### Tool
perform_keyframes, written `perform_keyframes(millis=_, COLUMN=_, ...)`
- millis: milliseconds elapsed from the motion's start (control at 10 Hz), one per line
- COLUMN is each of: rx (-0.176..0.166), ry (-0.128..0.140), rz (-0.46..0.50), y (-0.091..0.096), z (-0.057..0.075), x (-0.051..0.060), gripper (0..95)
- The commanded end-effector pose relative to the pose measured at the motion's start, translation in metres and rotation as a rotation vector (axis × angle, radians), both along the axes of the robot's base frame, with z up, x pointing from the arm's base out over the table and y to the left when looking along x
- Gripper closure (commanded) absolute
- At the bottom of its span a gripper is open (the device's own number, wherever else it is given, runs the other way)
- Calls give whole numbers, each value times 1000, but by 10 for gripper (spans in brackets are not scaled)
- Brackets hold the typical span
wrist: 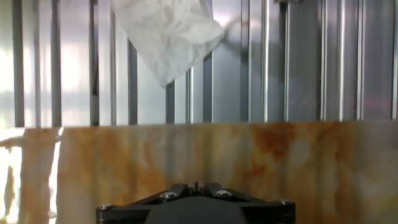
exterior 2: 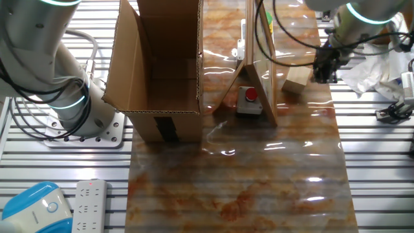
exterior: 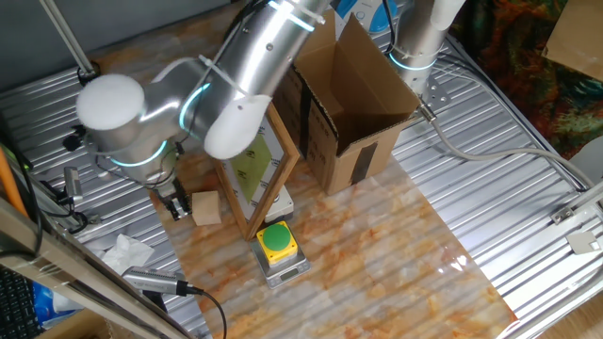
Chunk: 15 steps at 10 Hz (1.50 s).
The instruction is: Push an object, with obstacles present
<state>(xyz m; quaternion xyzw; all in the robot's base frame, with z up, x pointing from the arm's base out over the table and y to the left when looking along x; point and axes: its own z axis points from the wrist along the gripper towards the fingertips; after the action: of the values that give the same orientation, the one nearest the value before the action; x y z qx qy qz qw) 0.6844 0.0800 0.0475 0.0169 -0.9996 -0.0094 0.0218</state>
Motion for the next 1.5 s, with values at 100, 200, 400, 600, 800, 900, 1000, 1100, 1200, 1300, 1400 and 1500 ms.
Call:
perform_keyframes(millis=100, rx=-3, ry=13, rz=29, y=-13, z=5, x=6, gripper=950)
perform_keyframes(millis=200, rx=-7, ry=25, rz=48, y=-22, z=8, x=8, gripper=950)
perform_keyframes(millis=400, rx=-1, ry=101, rz=102, y=-54, z=15, x=12, gripper=950)
perform_keyframes(millis=600, rx=-8, ry=93, rz=102, y=-71, z=11, x=10, gripper=950)
perform_keyframes(millis=800, rx=-7, ry=64, rz=53, y=-83, z=6, x=10, gripper=950)
perform_keyframes(millis=900, rx=-8, ry=34, rz=43, y=-90, z=3, x=11, gripper=950)
perform_keyframes(millis=1000, rx=-5, ry=8, rz=46, y=-98, z=0, x=15, gripper=950)
perform_keyframes(millis=1100, rx=-5, ry=2, rz=73, y=-100, z=1, x=20, gripper=950)
perform_keyframes(millis=1200, rx=0, ry=-4, rz=113, y=-100, z=4, x=25, gripper=950)
perform_keyframes(millis=1300, rx=8, ry=-4, rz=163, y=-99, z=6, x=31, gripper=950)
perform_keyframes(millis=1400, rx=11, ry=-5, rz=187, y=-99, z=8, x=35, gripper=950)
perform_keyframes(millis=1500, rx=1, ry=-7, rz=149, y=-98, z=8, x=36, gripper=950)
